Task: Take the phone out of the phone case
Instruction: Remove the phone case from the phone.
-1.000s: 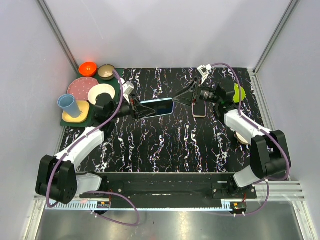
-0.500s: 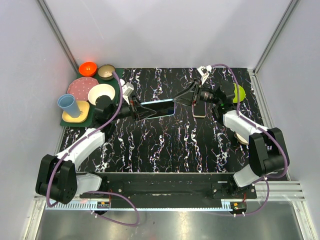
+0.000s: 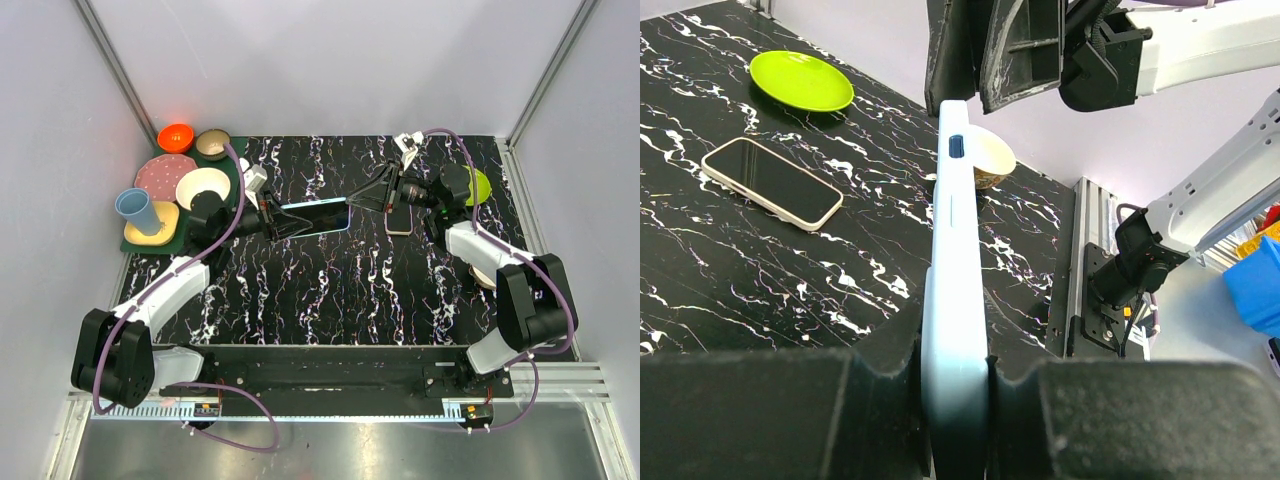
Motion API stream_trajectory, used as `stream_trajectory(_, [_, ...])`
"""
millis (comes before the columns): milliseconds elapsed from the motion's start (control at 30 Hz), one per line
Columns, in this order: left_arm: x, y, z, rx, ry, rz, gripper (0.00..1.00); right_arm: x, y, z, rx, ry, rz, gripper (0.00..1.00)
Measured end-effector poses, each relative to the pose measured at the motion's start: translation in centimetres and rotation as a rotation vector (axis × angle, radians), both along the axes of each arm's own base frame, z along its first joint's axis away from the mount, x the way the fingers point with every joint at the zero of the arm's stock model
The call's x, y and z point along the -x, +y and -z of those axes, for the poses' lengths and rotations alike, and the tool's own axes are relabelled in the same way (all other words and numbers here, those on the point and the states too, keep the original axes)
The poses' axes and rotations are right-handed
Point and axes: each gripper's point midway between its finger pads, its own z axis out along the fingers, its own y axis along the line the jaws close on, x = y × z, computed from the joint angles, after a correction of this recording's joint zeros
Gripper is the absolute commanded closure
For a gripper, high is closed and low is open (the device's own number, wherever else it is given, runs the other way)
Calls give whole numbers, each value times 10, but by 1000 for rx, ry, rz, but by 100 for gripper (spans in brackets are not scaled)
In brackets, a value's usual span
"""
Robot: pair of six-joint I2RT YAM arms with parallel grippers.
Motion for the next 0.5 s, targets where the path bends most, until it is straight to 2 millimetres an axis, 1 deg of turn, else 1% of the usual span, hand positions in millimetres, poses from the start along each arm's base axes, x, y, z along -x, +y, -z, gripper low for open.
stream_trajectory(333, [1,0,0,1,-1,5,100,-1,1,4,-5,20,-12,67])
stream_trajectory(433, [3,0,-1,3,-2,8,100,0,1,4,-5,23,-15,74])
stream_trajectory(500, [3,0,-2,3,-4,9,100,1,1,4,-5,21,-21,80])
